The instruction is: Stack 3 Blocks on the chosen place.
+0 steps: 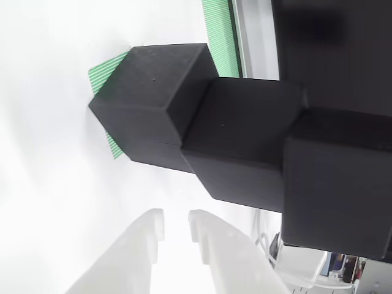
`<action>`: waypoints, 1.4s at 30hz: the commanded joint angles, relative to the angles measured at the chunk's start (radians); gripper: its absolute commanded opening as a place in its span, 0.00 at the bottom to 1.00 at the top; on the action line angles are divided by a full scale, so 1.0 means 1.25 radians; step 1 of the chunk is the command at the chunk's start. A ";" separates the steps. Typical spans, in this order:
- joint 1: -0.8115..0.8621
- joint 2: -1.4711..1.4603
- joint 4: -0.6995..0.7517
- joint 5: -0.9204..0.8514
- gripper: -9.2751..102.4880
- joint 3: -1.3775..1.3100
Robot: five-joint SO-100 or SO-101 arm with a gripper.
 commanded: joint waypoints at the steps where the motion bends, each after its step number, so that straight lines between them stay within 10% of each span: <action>1: 0.005 0.010 -0.025 0.001 0.08 0.012; 42: 0.005 0.010 -0.061 -0.007 0.08 0.063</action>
